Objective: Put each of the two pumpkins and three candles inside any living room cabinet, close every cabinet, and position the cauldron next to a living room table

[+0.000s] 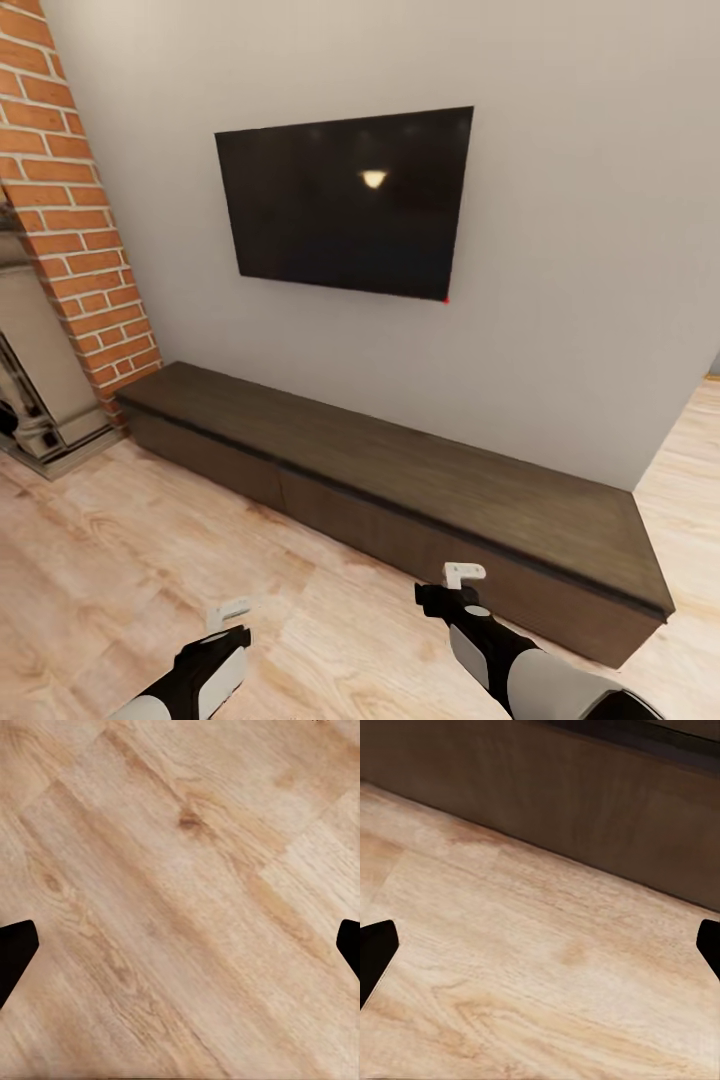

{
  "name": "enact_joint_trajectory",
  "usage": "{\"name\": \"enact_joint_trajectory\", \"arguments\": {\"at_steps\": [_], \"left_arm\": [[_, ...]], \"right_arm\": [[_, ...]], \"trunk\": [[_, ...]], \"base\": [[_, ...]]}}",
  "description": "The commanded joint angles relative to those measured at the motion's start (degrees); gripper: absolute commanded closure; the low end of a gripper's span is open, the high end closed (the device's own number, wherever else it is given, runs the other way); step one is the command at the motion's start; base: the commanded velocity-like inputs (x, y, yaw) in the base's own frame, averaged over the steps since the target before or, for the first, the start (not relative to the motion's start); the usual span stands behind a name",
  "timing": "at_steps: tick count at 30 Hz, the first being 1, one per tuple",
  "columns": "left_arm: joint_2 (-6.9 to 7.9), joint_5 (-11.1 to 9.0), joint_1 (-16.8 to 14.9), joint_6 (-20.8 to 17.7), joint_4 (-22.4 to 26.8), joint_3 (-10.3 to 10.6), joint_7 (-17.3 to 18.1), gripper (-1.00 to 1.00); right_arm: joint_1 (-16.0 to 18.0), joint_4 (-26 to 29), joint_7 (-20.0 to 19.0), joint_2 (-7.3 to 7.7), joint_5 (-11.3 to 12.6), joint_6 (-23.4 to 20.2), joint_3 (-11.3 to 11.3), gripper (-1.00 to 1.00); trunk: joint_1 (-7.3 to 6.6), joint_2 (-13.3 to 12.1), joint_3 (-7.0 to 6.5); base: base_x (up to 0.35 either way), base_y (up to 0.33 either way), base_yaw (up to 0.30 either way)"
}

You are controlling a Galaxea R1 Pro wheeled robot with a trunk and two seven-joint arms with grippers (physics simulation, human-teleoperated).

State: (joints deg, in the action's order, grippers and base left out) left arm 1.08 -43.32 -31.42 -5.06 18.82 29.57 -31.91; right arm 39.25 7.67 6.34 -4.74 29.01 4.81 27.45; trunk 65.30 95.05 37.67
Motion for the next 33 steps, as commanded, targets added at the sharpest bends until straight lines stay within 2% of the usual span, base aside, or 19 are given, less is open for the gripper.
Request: {"name": "enact_joint_trajectory", "arguments": {"at_steps": [1, 33], "left_arm": [[0.07, -0.19, -0.03, -0.41, 0.16, 0.48, -0.43, -1.00], [0.06, -0.19, -0.04, -0.30, 0.16, 0.55, -0.43, -1.00]], "right_arm": [[0.04, -0.03, 0.22, 0.00, 0.52, 0.19, 0.50, -1.00], [0.04, -0.03, 0.25, 0.00, 0.52, 0.20, 0.50, -1.00]], "trunk": [[-0.23, -0.39, -0.13], [-7.26, -13.22, -5.87]], "base": [[0.000, 0.000, 0.291], [0.000, 0.000, 0.291]]}}
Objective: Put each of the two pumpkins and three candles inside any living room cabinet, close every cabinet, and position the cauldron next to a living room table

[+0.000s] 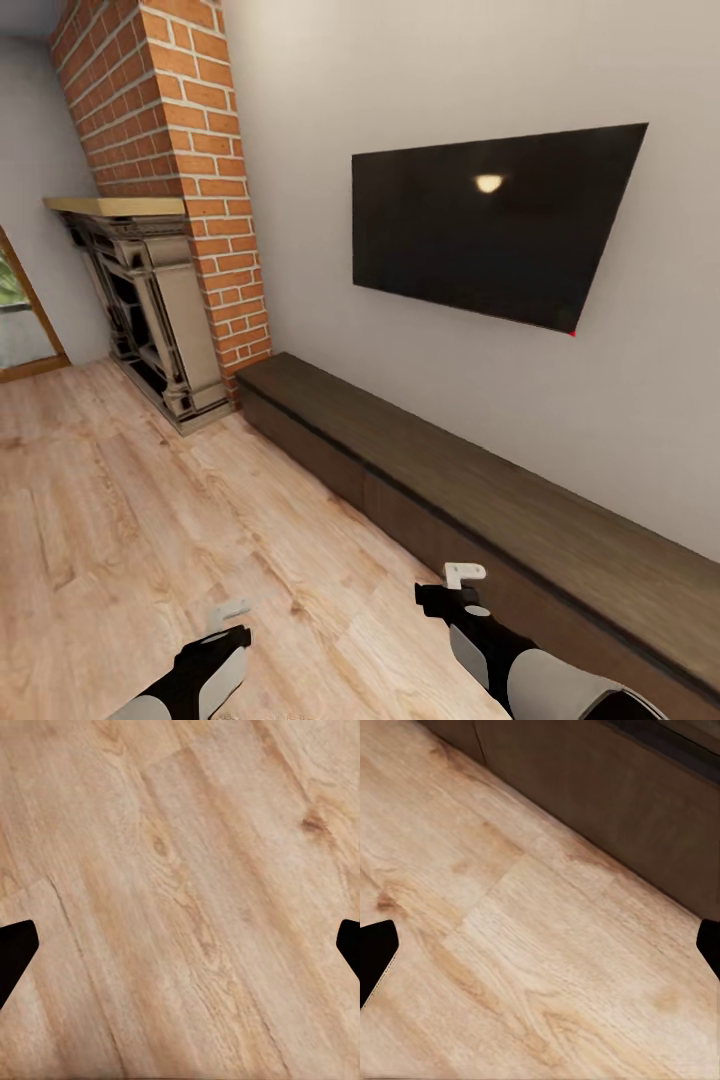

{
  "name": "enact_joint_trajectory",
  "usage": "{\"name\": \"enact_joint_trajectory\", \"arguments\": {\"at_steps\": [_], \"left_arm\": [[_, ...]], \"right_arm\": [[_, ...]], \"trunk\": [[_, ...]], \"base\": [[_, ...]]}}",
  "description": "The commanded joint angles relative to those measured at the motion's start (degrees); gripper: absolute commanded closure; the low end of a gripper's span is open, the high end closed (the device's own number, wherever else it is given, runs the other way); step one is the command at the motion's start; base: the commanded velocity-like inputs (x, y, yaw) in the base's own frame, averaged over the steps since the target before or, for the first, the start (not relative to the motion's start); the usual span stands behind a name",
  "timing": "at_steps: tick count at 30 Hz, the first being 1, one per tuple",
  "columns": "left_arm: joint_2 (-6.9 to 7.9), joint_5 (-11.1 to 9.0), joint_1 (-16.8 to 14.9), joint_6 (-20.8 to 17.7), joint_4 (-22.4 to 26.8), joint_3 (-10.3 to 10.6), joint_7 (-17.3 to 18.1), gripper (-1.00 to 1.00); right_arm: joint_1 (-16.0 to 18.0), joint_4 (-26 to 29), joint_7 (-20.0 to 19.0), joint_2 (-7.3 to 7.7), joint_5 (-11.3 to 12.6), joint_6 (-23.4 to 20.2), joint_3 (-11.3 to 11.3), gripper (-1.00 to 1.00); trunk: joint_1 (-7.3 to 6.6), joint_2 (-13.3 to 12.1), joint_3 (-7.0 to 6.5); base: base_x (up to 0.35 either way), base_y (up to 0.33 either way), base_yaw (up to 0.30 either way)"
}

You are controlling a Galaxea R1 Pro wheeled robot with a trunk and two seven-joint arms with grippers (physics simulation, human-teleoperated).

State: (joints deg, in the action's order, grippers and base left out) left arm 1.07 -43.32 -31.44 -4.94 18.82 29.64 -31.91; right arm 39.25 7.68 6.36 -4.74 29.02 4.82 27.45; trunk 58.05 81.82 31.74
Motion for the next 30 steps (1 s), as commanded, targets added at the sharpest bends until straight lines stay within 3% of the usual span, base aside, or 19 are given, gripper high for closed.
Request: {"name": "enact_joint_trajectory", "arguments": {"at_steps": [1, 30], "left_arm": [[0.06, -0.18, -0.03, -0.42, 0.16, 0.49, -0.44, -1.00], [0.26, -0.35, 0.02, -0.03, -0.01, 0.24, -0.44, -1.00]], "right_arm": [[0.04, -0.03, 0.23, 0.00, 0.52, 0.19, 0.50, -1.00], [0.04, -0.11, 0.23, 0.00, 0.51, 0.21, 0.50, -1.00]], "trunk": [[-0.23, -0.38, -0.13], [-6.60, -12.02, -5.33]], "base": [[0.000, 0.000, 0.291], [0.000, 0.000, 0.291]]}}
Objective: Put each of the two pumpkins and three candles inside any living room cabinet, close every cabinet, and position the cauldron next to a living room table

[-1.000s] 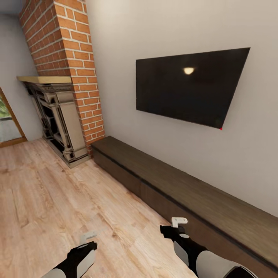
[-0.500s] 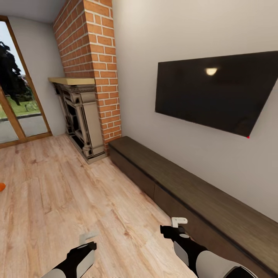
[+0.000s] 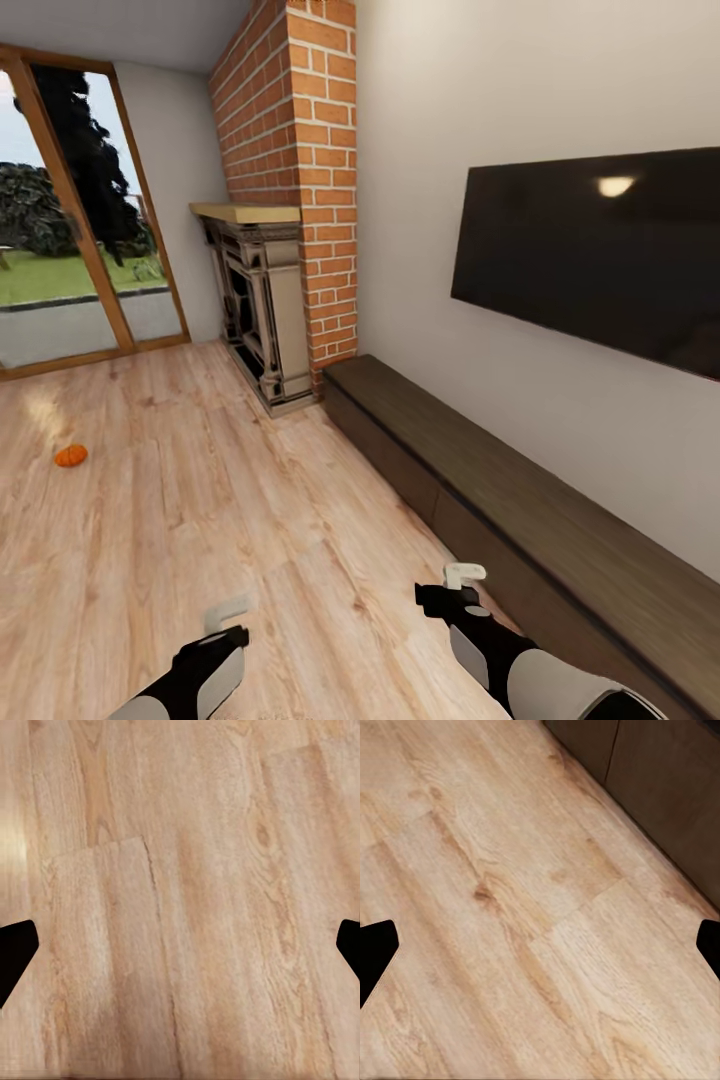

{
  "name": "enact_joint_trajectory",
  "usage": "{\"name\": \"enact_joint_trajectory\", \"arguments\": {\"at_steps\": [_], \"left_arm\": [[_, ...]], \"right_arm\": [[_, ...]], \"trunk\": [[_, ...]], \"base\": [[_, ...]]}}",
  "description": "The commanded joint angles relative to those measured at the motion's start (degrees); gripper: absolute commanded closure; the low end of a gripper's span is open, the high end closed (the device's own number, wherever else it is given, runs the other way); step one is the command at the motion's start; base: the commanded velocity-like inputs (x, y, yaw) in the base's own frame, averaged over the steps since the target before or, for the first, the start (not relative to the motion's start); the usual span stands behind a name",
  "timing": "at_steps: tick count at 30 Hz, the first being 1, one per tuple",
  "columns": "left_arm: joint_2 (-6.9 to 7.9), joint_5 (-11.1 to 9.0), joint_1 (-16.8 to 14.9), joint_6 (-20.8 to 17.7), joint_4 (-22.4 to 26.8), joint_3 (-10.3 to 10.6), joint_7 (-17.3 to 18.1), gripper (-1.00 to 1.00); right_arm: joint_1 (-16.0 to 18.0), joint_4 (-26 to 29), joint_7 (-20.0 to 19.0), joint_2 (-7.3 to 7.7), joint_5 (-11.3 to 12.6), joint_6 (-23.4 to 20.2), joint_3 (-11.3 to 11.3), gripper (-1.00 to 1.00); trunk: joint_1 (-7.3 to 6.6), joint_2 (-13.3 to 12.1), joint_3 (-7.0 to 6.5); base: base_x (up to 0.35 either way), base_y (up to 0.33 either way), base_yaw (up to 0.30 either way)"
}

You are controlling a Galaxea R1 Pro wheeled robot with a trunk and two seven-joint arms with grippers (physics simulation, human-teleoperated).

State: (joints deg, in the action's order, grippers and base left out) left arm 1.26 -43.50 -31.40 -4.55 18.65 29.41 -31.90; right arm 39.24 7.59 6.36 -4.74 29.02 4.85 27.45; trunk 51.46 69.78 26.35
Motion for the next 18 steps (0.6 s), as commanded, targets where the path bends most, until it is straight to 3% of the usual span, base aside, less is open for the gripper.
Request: {"name": "enact_joint_trajectory", "arguments": {"at_steps": [1, 18], "left_arm": [[0.08, -0.21, -0.05, 0.29, 0.12, 0.47, -0.44, -1.00], [-0.04, -1.67, -0.06, 1.83, -1.07, 0.37, -0.44, -1.00]], "right_arm": [[0.04, -0.03, 0.23, -0.01, 0.51, 0.21, 0.50, -1.00], [0.04, -0.03, 0.27, -0.01, 0.51, 0.25, 0.50, -1.00]], "trunk": [[-0.23, -0.38, -0.12], [-3.96, -7.20, -3.18]], "base": [[0.000, 0.000, 0.291], [0.000, 0.000, 0.291]]}}
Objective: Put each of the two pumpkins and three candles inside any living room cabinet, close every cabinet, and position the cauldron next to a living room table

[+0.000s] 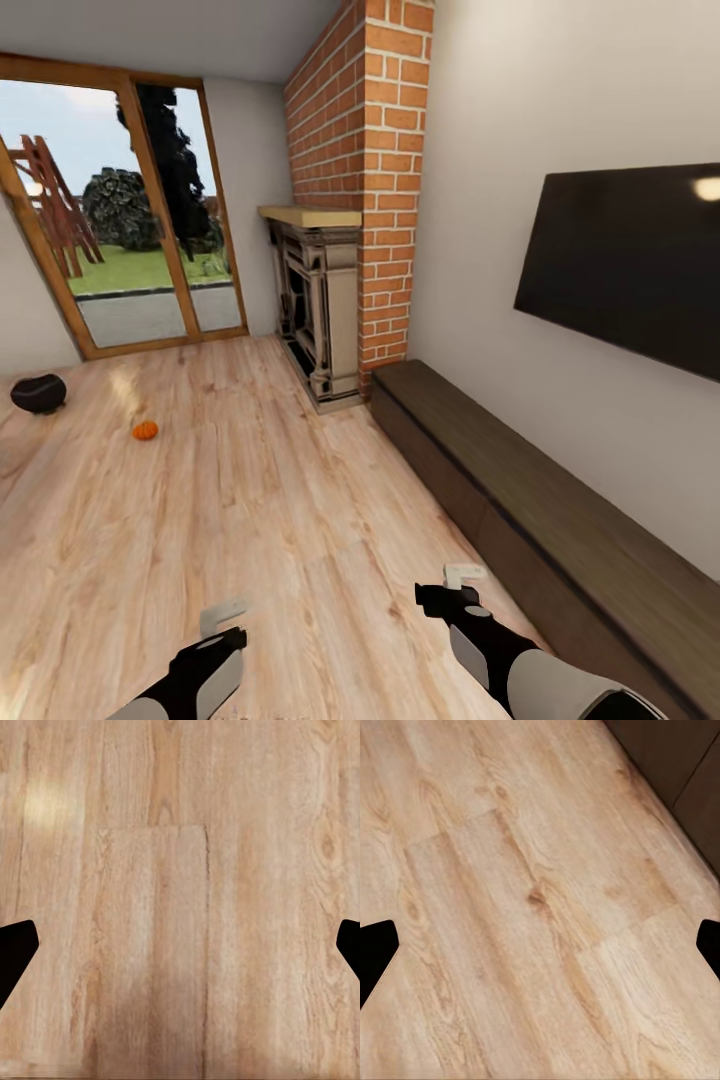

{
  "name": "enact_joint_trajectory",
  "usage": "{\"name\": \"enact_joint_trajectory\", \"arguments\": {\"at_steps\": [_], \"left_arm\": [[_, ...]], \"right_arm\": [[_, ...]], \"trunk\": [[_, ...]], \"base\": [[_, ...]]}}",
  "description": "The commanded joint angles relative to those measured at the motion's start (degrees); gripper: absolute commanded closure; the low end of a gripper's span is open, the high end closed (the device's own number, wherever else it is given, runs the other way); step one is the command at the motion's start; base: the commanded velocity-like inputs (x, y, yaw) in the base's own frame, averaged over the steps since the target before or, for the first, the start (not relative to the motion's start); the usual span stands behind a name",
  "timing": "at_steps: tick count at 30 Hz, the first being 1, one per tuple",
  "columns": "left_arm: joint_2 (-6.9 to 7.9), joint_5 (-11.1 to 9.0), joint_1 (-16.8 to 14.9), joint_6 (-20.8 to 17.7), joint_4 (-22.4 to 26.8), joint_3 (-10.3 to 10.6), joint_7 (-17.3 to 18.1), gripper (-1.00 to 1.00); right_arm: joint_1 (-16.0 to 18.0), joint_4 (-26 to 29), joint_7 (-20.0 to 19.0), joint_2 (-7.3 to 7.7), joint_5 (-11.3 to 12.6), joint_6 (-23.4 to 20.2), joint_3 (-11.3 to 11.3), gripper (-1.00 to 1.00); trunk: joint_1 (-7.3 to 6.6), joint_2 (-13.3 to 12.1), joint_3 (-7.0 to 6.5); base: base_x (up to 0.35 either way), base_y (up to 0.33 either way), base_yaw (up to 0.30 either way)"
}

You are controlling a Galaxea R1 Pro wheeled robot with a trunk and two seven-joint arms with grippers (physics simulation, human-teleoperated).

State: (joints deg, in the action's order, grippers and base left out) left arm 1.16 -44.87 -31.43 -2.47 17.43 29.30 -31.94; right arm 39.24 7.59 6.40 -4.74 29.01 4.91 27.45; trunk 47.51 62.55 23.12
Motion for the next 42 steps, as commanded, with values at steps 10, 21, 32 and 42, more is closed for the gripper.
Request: {"name": "enact_joint_trajectory", "arguments": {"at_steps": [10, 21, 32, 42], "left_arm": [[-0.02, -0.31, -0.03, -0.26, 0.14, 0.49, -0.42, -1.00], [-0.02, -0.29, -0.01, -0.26, 0.14, 0.49, -0.41, -1.00], [-0.02, -0.28, -0.02, -0.26, 0.14, 0.49, -0.41, -1.00], [-0.02, -0.23, -0.02, -0.26, 0.14, 0.56, -0.41, -1.00]], "right_arm": [[0.04, -0.03, 0.20, -0.01, 0.52, 0.39, 0.50, -1.00], [-0.20, -0.14, 0.09, 0.10, 0.59, 0.90, 0.41, -1.00], [-0.22, -3.94, -0.13, 0.00, 0.60, 0.89, 0.41, -1.00], [-0.22, -4.07, -0.22, -0.01, 0.60, 0.92, 0.41, -1.00]], "trunk": [[-2.20, -3.98, -1.74], [-4.62, -8.40, -3.71], [-7.03, -12.81, -5.69], [-8.35, -15.21, -6.76]], "base": [[0.000, 0.000, 0.291], [0.000, 0.000, 0.291], [0.000, 0.000, 0.291], [0.000, 0.000, 0.291]]}}
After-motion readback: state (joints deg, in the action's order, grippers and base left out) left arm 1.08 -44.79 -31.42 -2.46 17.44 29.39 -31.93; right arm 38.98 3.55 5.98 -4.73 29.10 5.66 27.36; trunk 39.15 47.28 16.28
